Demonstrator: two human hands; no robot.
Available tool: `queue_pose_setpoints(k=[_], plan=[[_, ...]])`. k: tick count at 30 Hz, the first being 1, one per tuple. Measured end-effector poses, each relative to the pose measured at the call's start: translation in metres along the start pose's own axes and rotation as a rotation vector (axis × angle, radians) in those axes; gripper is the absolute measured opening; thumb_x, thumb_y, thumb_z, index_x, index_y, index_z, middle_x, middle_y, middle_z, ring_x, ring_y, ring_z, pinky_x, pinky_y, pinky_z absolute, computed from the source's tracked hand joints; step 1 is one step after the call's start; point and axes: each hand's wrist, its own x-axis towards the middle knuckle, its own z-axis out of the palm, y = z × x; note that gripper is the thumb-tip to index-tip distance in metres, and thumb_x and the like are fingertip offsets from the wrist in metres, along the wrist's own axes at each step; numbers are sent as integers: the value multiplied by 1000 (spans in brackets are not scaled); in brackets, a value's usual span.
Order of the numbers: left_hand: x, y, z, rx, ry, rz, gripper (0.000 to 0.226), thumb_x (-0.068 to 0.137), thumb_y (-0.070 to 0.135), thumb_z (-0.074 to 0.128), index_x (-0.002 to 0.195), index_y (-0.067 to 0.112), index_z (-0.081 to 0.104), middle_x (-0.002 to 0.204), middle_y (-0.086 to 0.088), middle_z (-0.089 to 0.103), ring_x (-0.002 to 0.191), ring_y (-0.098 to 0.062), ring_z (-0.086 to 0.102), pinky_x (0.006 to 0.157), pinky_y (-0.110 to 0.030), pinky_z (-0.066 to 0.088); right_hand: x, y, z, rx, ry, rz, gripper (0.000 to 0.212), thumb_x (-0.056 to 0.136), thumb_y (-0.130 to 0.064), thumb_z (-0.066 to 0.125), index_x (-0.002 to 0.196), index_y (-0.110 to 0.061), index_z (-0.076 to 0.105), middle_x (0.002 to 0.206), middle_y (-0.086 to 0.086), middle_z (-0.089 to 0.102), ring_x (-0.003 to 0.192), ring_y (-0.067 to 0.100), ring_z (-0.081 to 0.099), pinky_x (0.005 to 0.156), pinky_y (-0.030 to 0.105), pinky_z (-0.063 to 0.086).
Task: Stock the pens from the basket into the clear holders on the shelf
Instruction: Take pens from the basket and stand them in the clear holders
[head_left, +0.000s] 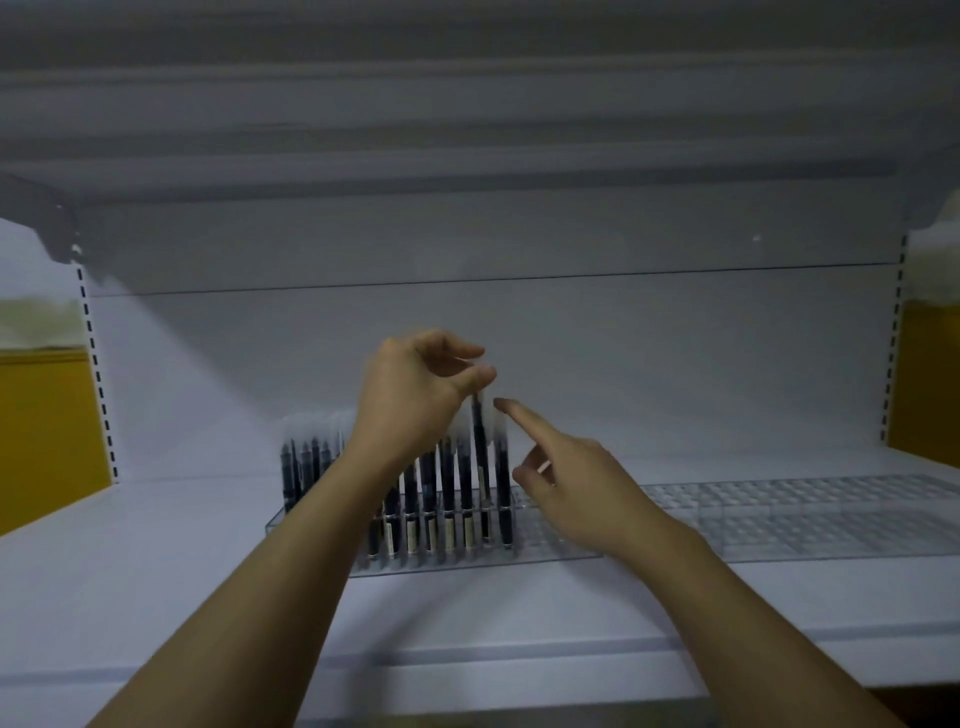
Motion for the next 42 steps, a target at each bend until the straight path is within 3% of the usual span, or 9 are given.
queue_pose_setpoints(k=[5,9,13,16,20,26,35,38,42], plan=[[-4,-7,7,218,-180,-41,4,85,29,69,87,26,69,98,12,68,89,-1,60,79,-22,47,-2,-3,0,-49,-50,19,74,97,-26,51,143,-58,3,91,0,68,80,17,63,79,37,55],[-10,-17,14,320,-97,-51,9,87,31,67,92,24,71,119,4,64,88,-7,56,78,-26,44,-3,-3,0,-72,-61,39,76,97,-25,50,144,-57,1,85,1,69,77,19,64,79,38,55],[-13,-24,15,435,-87,78,19,87,34,66,104,27,71,118,7,66,111,-13,59,96,-31,45,-6,-4,1,-78,-86,64,81,96,-25,52,147,-53,-4,84,0,69,76,17,64,80,37,55],[-21,-25,10,516,-122,143,31,88,37,65,119,31,63,124,10,62,120,-13,52,108,-41,38,-10,-7,1,-27,-69,93,86,95,-26,56,148,-51,-8,99,-4,66,85,12,63,85,34,54],[-41,-28,4,598,-138,214,51,91,36,61,139,31,45,142,10,47,134,-11,37,121,-39,7,-21,-14,3,-10,-79,138,91,94,-34,59,147,-48,-14,135,0,49,116,15,53,96,29,45],[-75,-30,-3,616,-70,357,56,87,31,66,139,25,47,143,5,48,138,-14,35,118,-32,-1,-46,-27,-1,-134,4,124,78,92,-39,60,152,-38,9,145,-5,37,130,20,40,107,38,38],[-147,-27,11,527,16,401,42,75,29,74,116,21,66,114,7,66,106,-16,61,99,-32,36,-115,-37,2,-170,97,101,53,91,-41,60,140,-38,39,138,-15,42,129,12,38,109,28,32],[-173,-26,20,509,34,381,33,77,35,63,108,26,67,106,9,65,98,-12,59,89,-22,35,-140,-36,11,-160,142,129,47,89,-41,62,134,-38,46,131,-17,45,120,10,43,103,25,37],[-211,-33,35,486,-5,363,24,83,38,53,102,29,64,94,11,60,88,-11,52,74,-24,28,-176,-28,29,-132,165,103,17,85,-28,69,99,-30,60,98,-15,53,93,7,53,86,32,48]])
